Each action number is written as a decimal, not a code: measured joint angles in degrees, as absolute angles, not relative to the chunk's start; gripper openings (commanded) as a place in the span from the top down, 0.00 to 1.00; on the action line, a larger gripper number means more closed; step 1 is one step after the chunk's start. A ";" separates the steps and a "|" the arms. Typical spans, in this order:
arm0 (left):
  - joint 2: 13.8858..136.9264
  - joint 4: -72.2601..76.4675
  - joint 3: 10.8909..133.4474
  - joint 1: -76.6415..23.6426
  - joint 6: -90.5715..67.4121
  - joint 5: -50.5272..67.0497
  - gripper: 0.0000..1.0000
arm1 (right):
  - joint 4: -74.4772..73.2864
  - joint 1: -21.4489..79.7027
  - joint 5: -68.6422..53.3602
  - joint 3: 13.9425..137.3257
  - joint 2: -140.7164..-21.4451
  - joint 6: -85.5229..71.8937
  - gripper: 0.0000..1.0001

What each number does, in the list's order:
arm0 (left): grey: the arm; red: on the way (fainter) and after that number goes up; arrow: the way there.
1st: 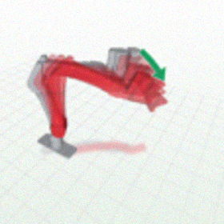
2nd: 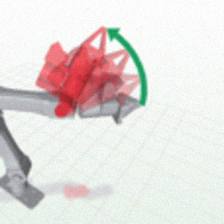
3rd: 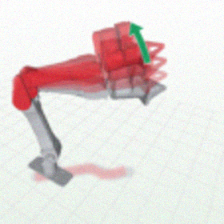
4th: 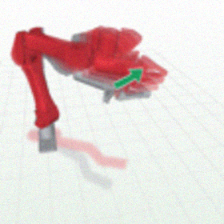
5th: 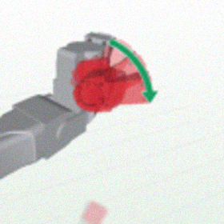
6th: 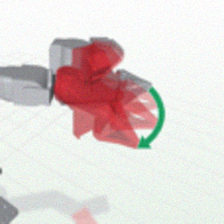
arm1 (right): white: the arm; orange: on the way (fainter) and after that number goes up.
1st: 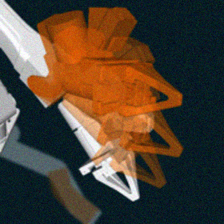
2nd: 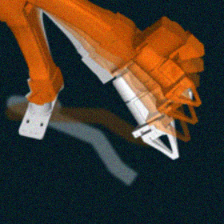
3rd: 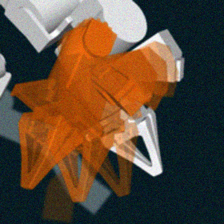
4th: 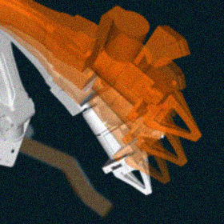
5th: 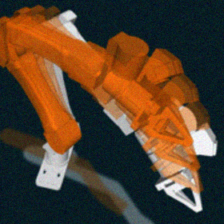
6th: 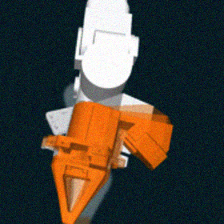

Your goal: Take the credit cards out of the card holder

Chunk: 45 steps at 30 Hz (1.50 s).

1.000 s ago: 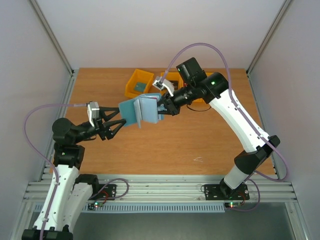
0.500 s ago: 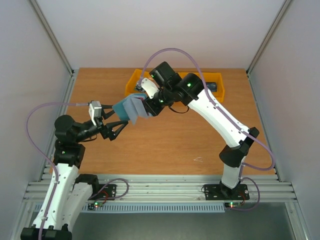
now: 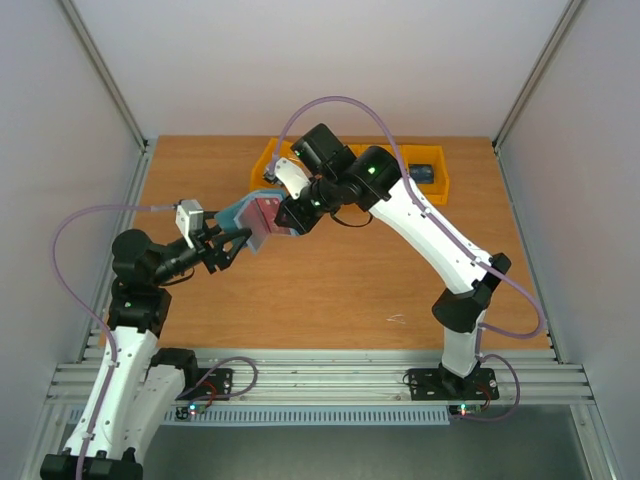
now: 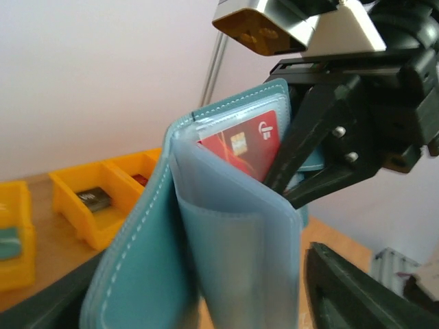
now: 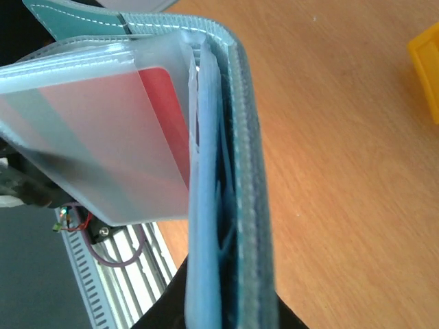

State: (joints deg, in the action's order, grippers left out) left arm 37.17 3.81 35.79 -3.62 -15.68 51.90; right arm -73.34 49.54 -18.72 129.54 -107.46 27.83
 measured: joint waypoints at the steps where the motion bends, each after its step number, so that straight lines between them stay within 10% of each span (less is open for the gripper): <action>1: 37.12 3.64 35.70 -3.62 -15.53 51.51 0.47 | -73.32 49.58 -19.29 129.56 -107.59 27.83 0.99; 8: 36.67 3.49 35.24 -3.62 -14.50 51.13 0.70 | -73.34 49.63 -21.26 129.60 -107.70 27.94 0.99; 12: 36.32 4.23 35.11 -3.62 -15.05 52.56 0.99 | -73.36 49.63 -22.11 129.60 -107.70 28.25 0.98; 21: 36.25 5.37 34.76 -3.49 -18.11 52.66 1.00 | -70.37 48.60 -32.01 124.60 -106.28 30.74 0.42; 30: 36.18 6.92 34.65 -3.55 -21.15 56.40 1.00 | -61.06 47.09 -31.73 116.14 -103.00 28.53 0.15; 34: 36.21 7.38 34.65 -3.46 -22.65 57.71 1.00 | -55.59 47.09 -34.48 113.62 -102.67 26.96 0.22; 45: 36.38 9.58 34.63 -2.92 -28.12 60.14 1.00 | -49.39 45.43 -47.68 110.32 -102.21 27.38 0.99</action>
